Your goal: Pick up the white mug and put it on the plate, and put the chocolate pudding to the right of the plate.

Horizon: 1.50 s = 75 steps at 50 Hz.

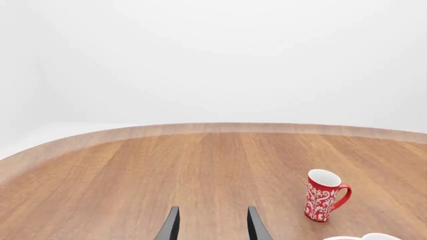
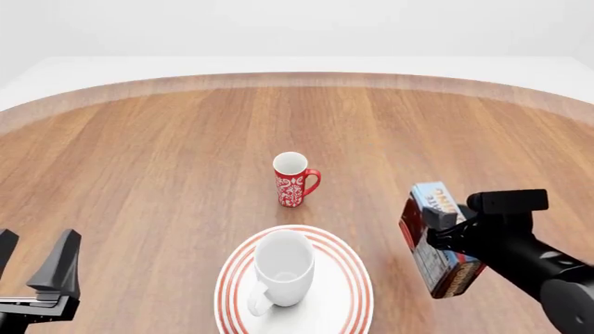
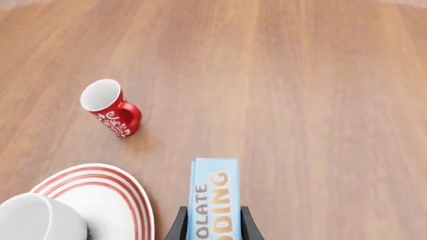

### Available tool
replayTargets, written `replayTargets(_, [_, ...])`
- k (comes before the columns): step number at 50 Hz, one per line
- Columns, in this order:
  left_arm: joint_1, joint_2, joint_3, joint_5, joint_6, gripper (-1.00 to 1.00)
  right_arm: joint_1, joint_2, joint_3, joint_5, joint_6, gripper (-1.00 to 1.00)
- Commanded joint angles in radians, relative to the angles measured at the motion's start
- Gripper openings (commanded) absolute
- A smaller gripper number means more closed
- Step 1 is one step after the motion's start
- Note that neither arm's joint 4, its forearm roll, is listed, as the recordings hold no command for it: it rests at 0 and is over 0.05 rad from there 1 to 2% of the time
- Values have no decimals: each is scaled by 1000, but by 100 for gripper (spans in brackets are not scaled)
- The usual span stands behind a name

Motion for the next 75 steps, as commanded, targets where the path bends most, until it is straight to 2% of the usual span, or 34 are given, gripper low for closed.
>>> replayTargets(1, [0, 0, 0, 0, 0, 100, -12, -25, 38, -1, 14, -100])
replayTargets(19, [0, 0, 0, 0, 0, 100, -57, -44, 107, -25, 12, -100])
replayTargets(25, [-3, 18, 0, -19, 2, 100, -71, 16, 133, -89, 10, -100])
replayTargets(43, [-3, 33, 0, -34, 0, 100, -88, 101, 164, -171, -1, -100])
replayTargets(61, [-2, 5, 0, -7, -1, 100, -98, 98, 168, -167, -4, -100])
replayTargets(62, [-2, 4, 0, -6, -1, 100, -101, 99, 168, -166, -6, 100])
replayTargets(75, [-3, 8, 0, -10, 1, 100, -104, 57, 153, -124, -3, 100])
